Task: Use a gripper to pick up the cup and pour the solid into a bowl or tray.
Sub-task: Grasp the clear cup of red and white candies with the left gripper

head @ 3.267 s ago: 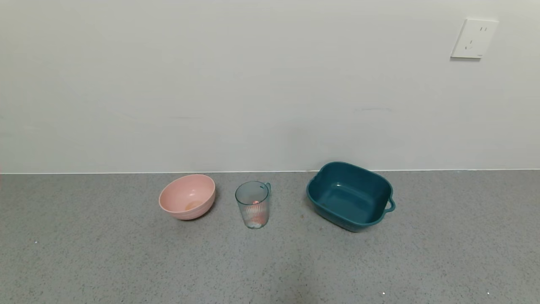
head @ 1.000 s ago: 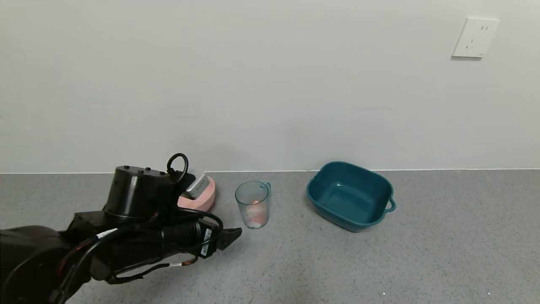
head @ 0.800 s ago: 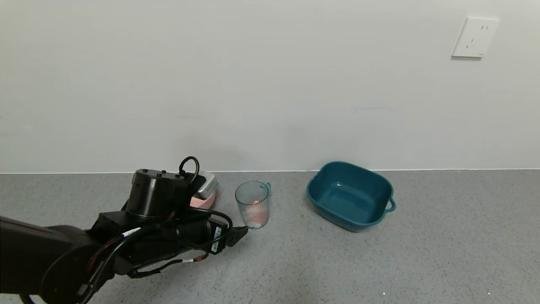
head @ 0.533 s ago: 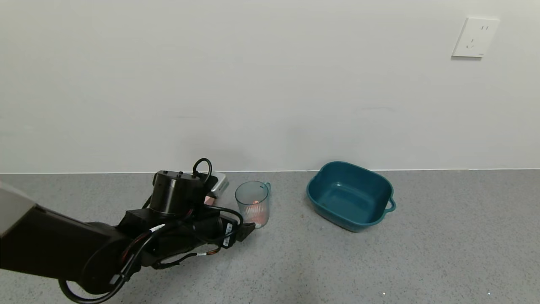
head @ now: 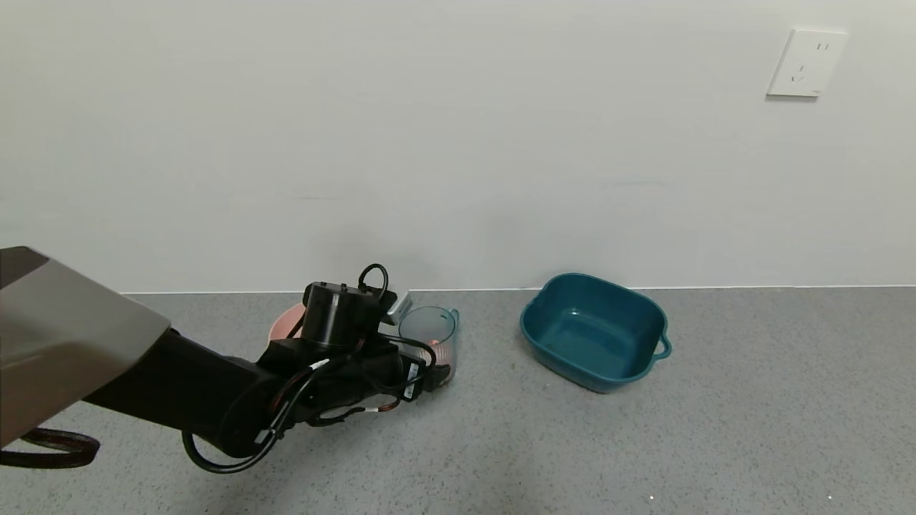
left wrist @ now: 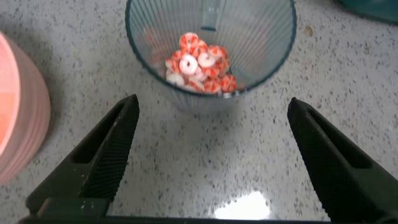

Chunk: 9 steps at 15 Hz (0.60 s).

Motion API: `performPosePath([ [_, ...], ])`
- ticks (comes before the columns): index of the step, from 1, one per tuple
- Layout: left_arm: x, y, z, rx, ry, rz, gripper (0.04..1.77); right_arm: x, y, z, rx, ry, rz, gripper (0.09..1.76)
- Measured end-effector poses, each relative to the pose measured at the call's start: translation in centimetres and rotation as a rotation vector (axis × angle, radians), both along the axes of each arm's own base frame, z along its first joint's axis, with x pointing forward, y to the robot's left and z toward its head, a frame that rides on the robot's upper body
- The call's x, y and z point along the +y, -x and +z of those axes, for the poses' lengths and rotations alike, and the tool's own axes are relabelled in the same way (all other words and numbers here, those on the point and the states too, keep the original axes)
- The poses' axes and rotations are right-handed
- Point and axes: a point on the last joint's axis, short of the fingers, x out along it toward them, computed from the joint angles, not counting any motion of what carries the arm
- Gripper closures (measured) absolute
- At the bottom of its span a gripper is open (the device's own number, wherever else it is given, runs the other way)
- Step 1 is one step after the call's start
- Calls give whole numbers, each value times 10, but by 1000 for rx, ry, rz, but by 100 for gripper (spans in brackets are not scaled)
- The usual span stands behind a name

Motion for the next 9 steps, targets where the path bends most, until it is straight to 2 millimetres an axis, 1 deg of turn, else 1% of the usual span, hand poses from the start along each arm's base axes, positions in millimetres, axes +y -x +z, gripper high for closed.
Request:
performPosePath([
  [9, -22, -35, -14, -26, -18, -32, 9, 0, 0, 0, 0, 0, 0, 14],
])
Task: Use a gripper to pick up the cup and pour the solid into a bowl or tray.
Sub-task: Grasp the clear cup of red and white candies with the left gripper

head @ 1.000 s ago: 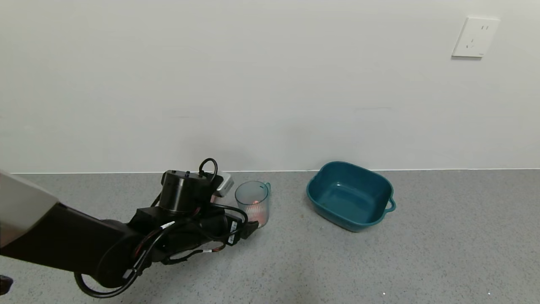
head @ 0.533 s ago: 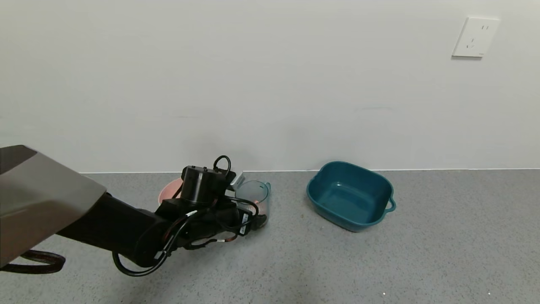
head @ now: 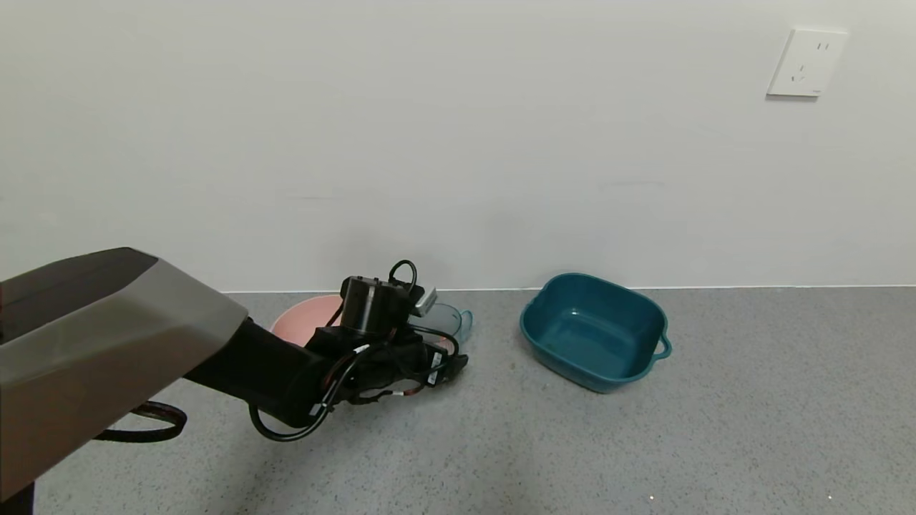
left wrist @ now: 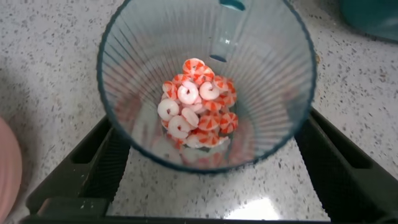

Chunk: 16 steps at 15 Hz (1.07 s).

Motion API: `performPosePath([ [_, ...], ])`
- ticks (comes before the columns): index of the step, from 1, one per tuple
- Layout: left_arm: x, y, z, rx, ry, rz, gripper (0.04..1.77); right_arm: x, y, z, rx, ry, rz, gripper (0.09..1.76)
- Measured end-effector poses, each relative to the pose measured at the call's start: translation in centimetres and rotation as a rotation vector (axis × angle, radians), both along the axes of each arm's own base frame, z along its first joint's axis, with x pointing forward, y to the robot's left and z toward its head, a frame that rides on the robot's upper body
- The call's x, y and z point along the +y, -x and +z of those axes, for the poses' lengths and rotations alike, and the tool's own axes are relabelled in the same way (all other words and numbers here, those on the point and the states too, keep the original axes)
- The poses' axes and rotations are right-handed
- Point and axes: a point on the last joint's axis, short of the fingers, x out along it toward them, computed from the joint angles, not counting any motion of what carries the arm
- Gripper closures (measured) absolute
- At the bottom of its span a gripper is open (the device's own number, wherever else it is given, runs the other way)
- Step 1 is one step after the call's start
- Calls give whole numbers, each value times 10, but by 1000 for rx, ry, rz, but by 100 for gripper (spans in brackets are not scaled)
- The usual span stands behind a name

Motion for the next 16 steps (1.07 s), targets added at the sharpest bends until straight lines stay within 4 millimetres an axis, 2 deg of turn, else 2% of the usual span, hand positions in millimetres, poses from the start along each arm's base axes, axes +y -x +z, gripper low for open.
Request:
performPosePath([
  [9, 1, -22, -5, -24, 2, 21, 9, 0, 0, 0, 0, 0, 0, 14],
  [13, 4, -25, -10, -25, -15, 39, 9, 0, 0, 0, 0, 0, 0, 14],
  [15, 4, -25, -14, -20, -21, 45, 39, 0, 0, 0, 0, 0, 0, 14],
  [16, 4, -25, -15, -17, -22, 47, 47, 0, 0, 0, 0, 0, 0, 14],
])
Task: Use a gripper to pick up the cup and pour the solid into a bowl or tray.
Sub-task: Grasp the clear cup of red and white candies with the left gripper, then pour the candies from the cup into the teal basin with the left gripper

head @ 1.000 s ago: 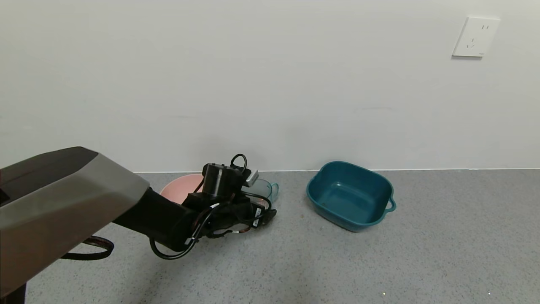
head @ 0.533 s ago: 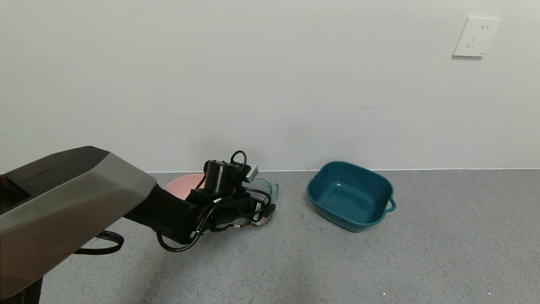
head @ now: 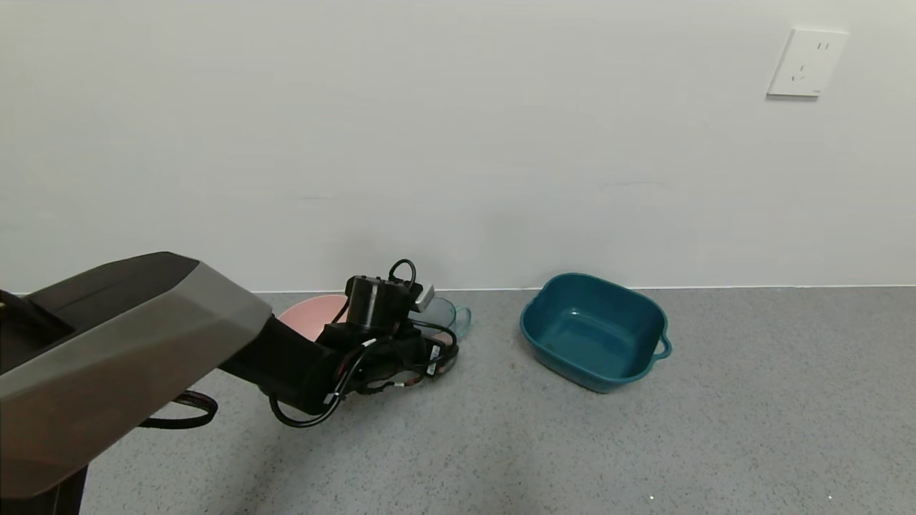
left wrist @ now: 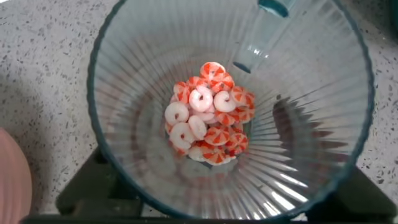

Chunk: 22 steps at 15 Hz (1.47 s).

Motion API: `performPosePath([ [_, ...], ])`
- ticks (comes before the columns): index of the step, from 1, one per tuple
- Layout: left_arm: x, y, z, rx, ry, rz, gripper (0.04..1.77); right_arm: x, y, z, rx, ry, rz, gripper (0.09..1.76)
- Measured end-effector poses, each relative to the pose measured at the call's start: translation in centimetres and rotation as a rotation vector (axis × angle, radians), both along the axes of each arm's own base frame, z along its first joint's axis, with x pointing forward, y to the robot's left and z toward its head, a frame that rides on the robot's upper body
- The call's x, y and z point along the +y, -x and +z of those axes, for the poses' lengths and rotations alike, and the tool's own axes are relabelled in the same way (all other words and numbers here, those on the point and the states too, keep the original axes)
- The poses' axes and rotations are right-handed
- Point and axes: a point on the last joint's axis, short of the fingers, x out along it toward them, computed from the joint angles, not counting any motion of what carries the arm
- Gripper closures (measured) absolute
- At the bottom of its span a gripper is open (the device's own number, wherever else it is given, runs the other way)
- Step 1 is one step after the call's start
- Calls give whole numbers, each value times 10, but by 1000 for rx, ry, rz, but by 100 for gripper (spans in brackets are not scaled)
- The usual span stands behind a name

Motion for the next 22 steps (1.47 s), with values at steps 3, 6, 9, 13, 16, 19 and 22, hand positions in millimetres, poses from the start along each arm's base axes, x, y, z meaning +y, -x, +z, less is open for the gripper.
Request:
performPosePath([
  [3, 0, 1, 0, 3, -2, 1, 51, 0, 0, 0, 0, 0, 0, 14],
  [6, 1, 2, 4, -1, -12, 8, 52, 0, 0, 0, 0, 0, 1, 14],
  [9, 3, 8, 21, -15, -63, -26, 52, 0, 0, 0, 0, 0, 0, 14],
  [13, -3, 14, 58, -98, -171, -99, 52, 0, 0, 0, 0, 0, 0, 14],
  [16, -16, 16, 78, -161, -253, -131, 52, 0, 0, 0, 0, 0, 0, 14],
  [19, -31, 15, 99, -228, -330, -168, 52, 0, 0, 0, 0, -1, 0, 14],
  [22, -46, 14, 119, -271, -404, -186, 52, 0, 0, 0, 0, 0, 0, 14],
])
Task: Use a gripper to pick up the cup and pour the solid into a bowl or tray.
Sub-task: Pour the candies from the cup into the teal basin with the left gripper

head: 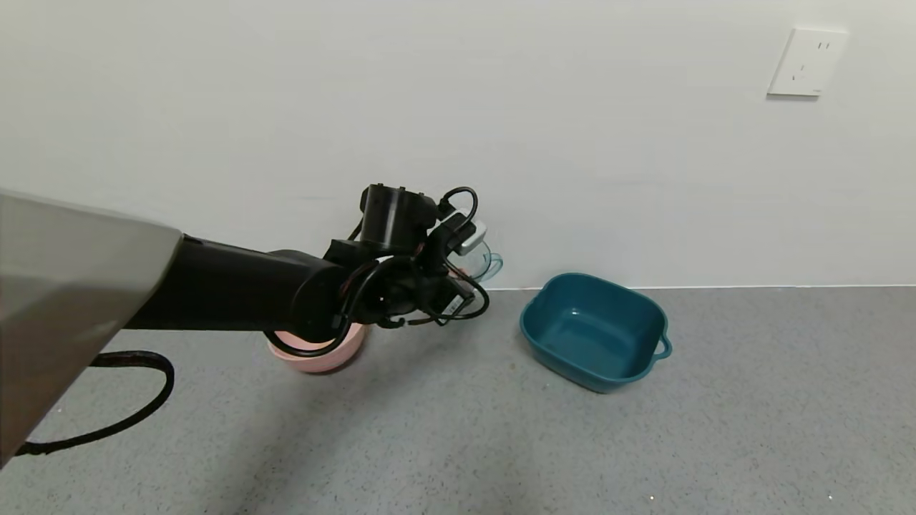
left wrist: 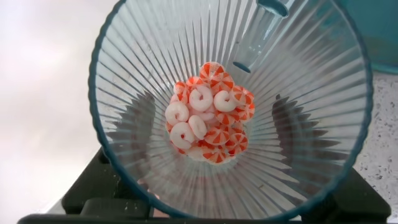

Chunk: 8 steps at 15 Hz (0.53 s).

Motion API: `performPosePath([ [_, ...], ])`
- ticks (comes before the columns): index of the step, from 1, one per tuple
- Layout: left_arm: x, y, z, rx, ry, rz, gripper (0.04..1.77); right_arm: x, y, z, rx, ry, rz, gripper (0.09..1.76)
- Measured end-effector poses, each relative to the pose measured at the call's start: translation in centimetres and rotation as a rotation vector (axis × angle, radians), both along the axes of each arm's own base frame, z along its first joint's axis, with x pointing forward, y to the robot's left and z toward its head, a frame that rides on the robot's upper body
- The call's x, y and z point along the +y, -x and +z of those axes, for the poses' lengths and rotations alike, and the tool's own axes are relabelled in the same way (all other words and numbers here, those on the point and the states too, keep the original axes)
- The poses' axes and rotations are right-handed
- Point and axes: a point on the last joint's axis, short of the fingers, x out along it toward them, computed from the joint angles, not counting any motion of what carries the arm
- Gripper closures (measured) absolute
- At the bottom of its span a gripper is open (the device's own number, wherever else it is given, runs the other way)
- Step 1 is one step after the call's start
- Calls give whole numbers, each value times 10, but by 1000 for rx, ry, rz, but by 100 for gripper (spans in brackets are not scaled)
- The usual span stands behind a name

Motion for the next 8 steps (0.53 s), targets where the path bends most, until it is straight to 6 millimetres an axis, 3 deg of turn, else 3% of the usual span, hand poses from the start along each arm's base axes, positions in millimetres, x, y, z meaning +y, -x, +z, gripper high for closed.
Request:
performPosePath([
  [4, -16, -8, 18, -90, -133, -7, 52, 0, 0, 0, 1, 0, 0, 14],
  [8, -31, -20, 11, -158, -310, 23, 52, 0, 0, 0, 1, 0, 0, 14],
])
